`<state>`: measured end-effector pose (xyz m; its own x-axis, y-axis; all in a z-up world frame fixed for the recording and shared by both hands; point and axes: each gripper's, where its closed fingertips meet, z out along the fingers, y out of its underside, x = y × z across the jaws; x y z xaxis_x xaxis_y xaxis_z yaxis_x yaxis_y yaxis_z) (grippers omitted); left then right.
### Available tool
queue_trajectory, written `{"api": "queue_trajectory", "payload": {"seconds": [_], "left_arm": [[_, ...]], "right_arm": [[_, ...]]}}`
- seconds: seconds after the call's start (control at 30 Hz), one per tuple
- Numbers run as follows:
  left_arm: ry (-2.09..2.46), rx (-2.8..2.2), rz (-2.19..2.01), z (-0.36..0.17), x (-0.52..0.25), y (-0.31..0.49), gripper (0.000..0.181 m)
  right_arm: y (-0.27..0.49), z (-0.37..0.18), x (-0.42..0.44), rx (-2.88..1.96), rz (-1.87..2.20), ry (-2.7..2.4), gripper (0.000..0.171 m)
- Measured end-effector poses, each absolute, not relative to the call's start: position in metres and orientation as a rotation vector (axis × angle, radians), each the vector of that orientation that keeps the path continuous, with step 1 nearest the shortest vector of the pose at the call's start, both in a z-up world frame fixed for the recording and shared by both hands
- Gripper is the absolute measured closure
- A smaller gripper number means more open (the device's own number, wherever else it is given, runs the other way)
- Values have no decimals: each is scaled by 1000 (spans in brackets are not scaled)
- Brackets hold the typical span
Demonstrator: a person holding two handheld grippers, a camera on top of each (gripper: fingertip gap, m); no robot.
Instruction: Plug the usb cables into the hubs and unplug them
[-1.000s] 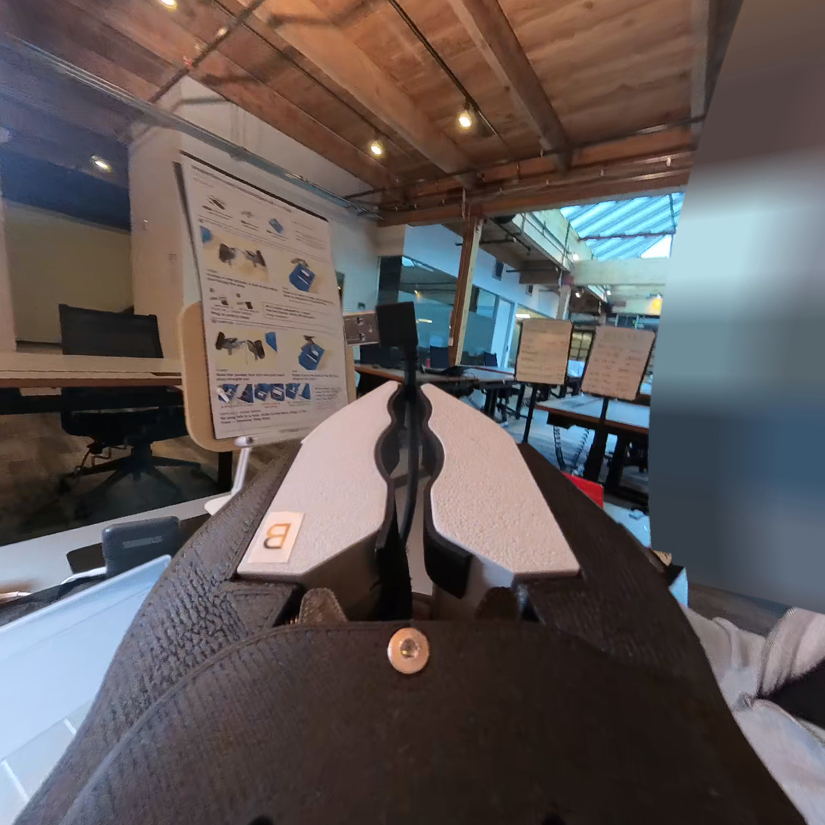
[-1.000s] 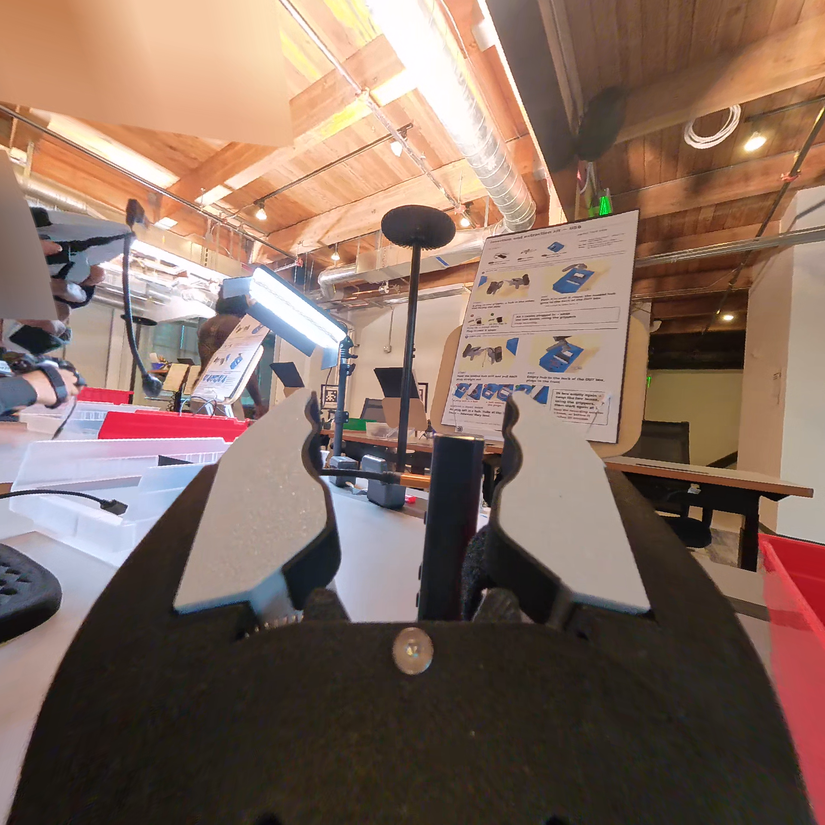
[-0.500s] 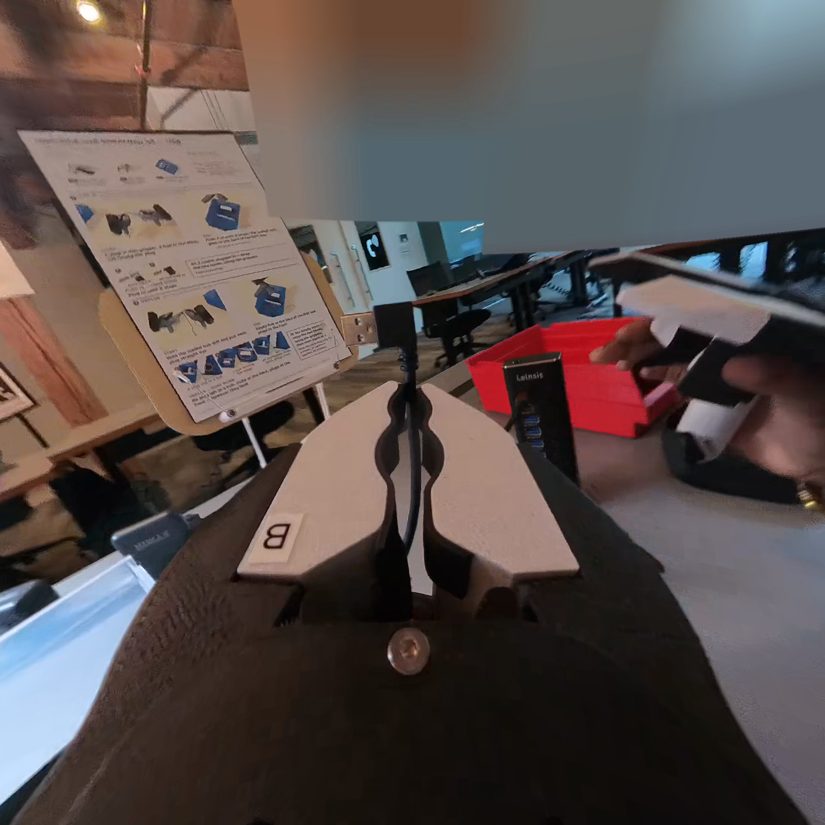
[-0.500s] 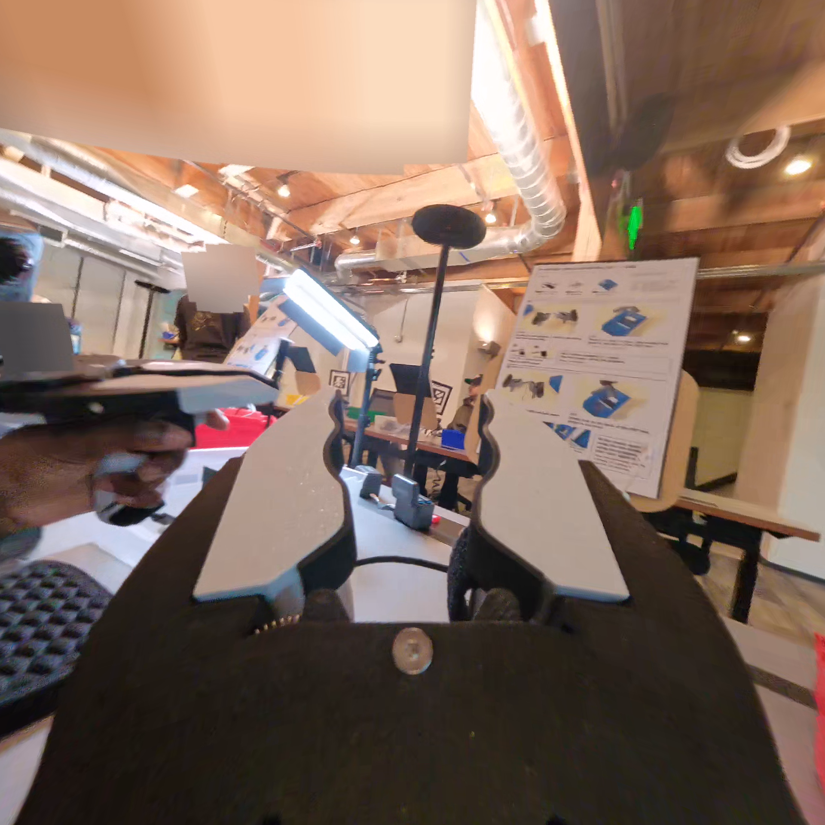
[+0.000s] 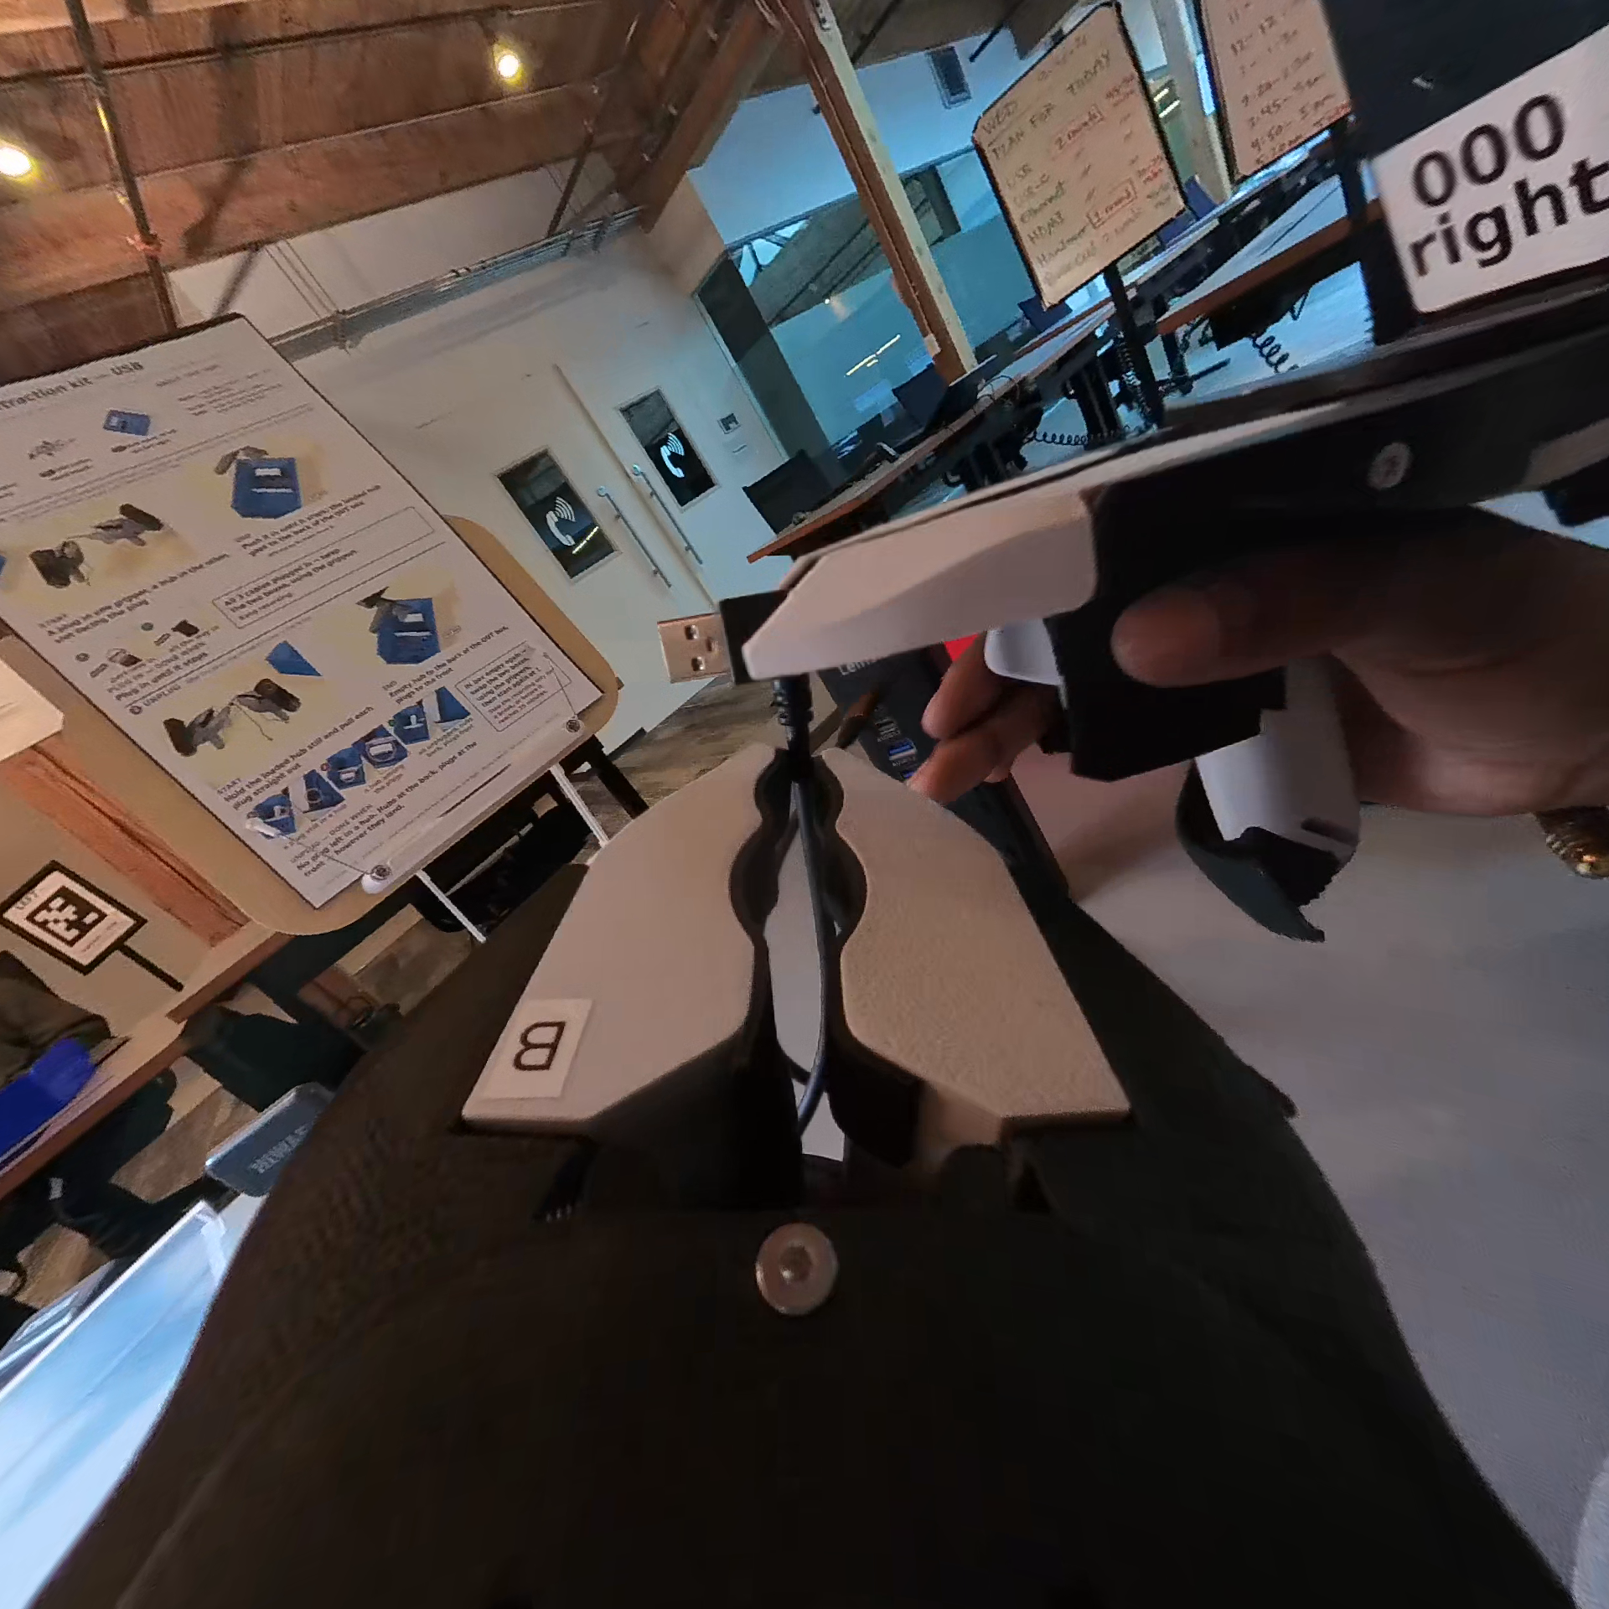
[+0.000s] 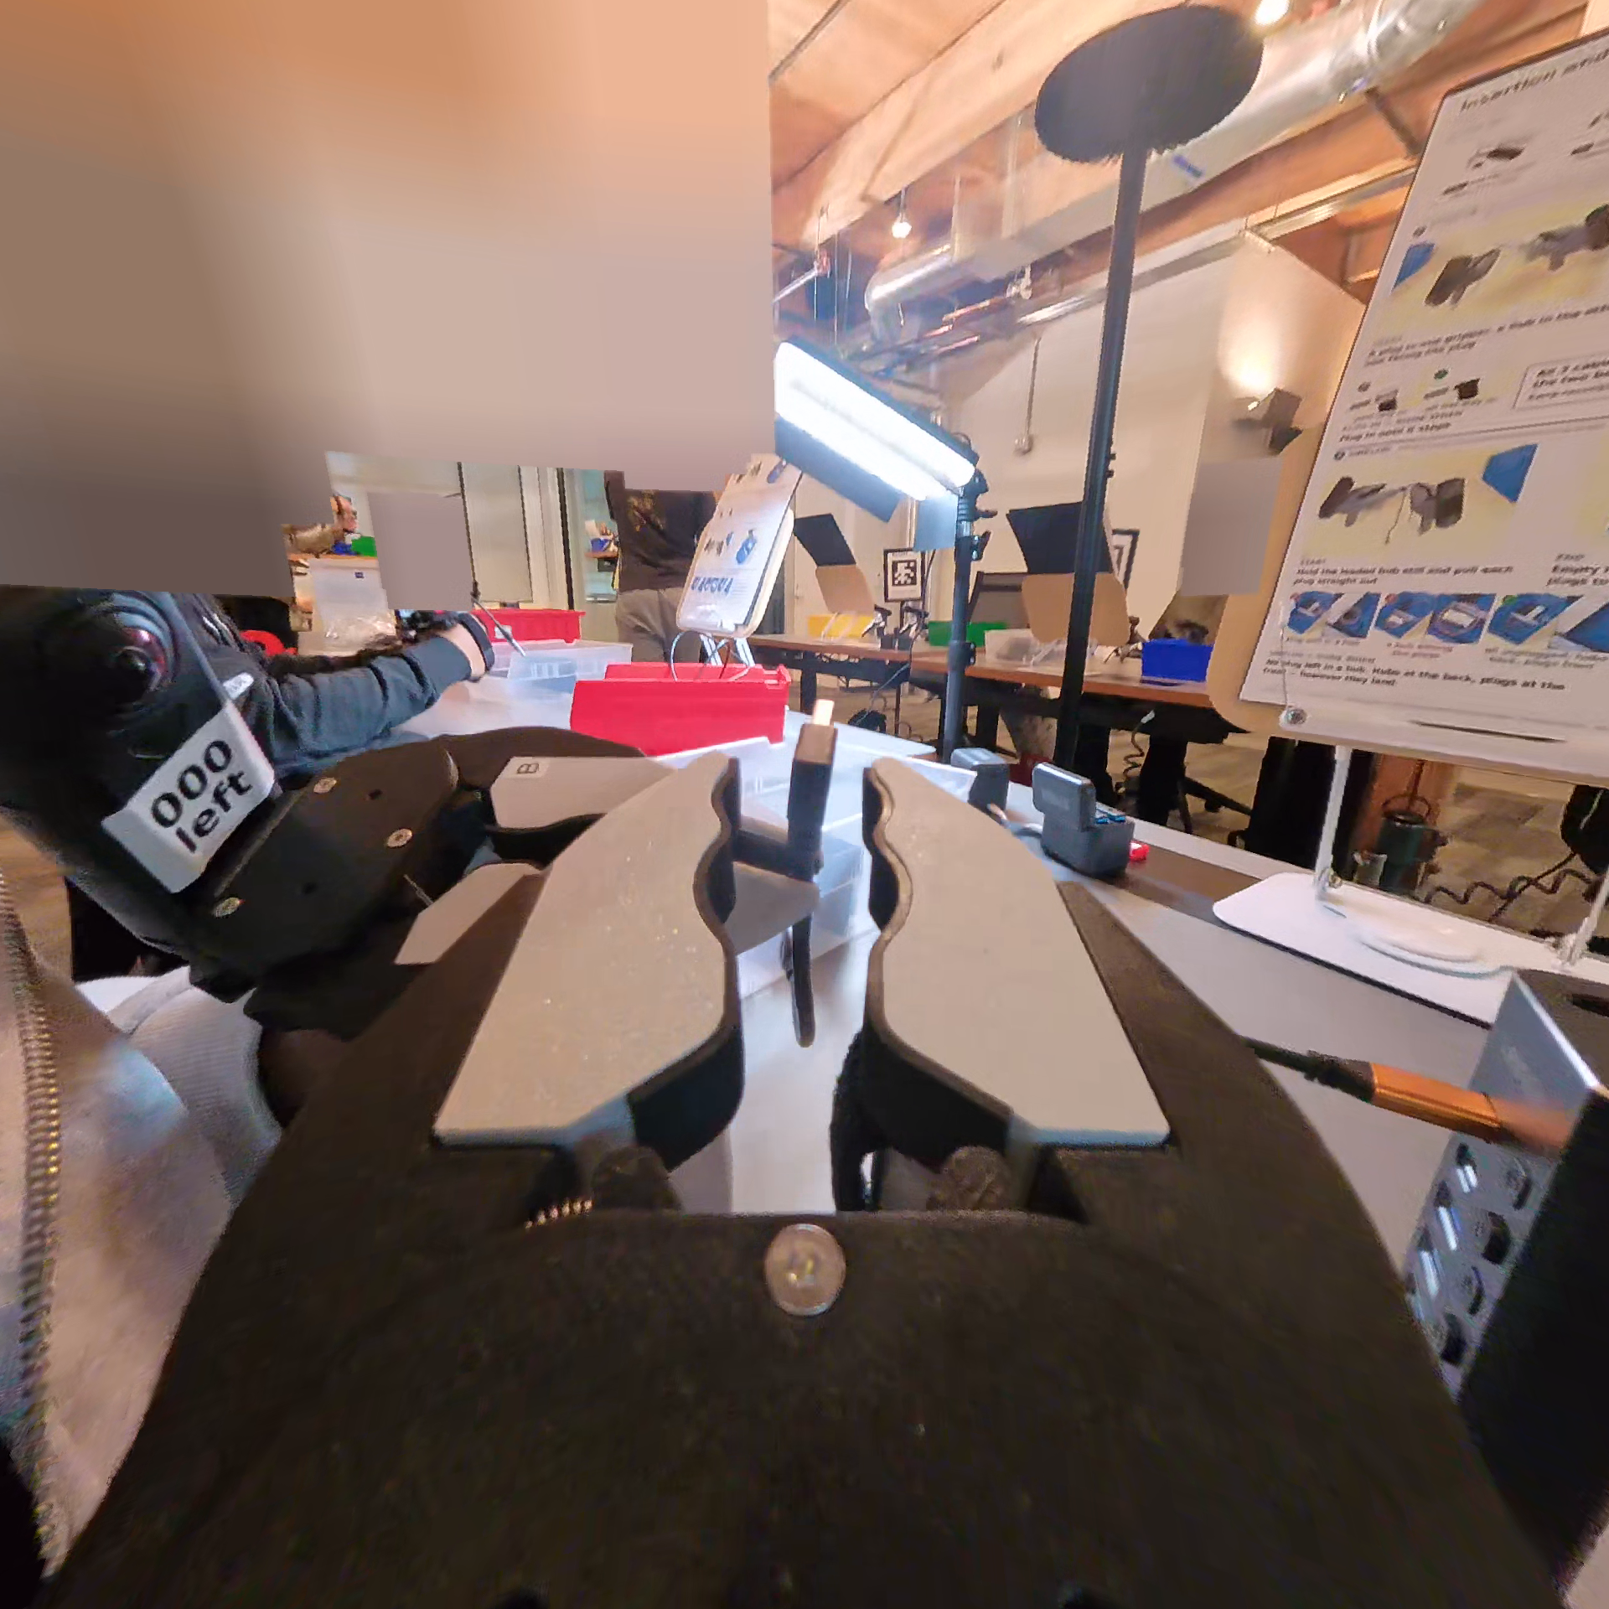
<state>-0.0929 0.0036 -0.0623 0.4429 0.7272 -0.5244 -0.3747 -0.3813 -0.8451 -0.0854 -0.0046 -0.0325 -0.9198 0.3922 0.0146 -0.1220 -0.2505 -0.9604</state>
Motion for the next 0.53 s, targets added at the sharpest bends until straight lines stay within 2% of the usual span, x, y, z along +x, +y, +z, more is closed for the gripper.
{"api": "queue_trajectory", "payload": {"seconds": [0.07,0.13,0.3,0.43,0.53], "left_arm": [[-307,-1574,1217,-65,-93,6,177],[-324,-1585,1187,-69,-94,7,176],[-417,-1593,1006,-62,-87,-17,152],[-676,-1827,1057,-40,-84,-128,139],[-1073,-2016,862,-49,-55,-224,132]], "right_arm": [[-5,-37,-88,-322,2182,-1695,162],[-6,-41,-89,-296,2138,-1712,162],[0,-44,-95,-321,2139,-1728,163],[8,-44,-101,-337,2131,-1711,163],[12,-46,-106,-353,2120,-1710,163]]}}
